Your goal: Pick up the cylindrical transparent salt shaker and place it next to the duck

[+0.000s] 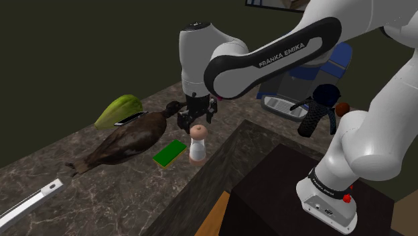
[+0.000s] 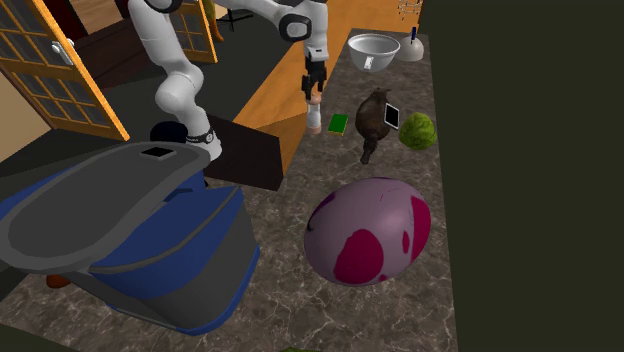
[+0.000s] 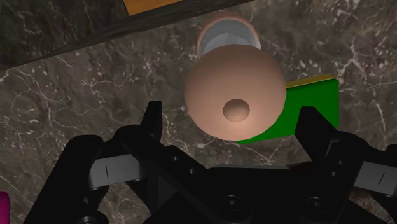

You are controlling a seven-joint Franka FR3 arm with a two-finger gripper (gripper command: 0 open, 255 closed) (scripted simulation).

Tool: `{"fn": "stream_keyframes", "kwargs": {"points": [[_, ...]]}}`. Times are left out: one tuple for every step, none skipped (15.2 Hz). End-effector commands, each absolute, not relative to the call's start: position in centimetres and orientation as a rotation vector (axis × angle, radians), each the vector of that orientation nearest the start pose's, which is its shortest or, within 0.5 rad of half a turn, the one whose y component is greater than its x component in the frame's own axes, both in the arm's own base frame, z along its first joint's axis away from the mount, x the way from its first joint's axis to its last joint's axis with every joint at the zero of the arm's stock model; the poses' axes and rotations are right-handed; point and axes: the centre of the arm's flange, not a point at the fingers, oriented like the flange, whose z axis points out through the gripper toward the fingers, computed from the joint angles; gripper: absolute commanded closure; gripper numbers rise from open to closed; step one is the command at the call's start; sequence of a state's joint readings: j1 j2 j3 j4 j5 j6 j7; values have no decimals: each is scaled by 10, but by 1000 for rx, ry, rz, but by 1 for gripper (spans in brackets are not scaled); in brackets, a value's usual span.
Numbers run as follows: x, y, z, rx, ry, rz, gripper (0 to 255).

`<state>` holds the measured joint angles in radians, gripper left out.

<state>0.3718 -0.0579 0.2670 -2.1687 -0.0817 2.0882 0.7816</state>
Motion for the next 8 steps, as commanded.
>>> {"fn": "stream_keyframes", "kwargs": {"points": [[420,311,436,-3218,165,-59,0],[420,312,450,-3218,165,-59,0],[420,313,460,-3218,165,-59,0],[420,313,460,-3218,165,-59,0],[419,313,460,-3218,165,-59,0],[420,313,460,-3218,165,-59,0],[420,313,460,-3218,165,-59,0],[420,313,460,-3218,165,-59,0]]}}
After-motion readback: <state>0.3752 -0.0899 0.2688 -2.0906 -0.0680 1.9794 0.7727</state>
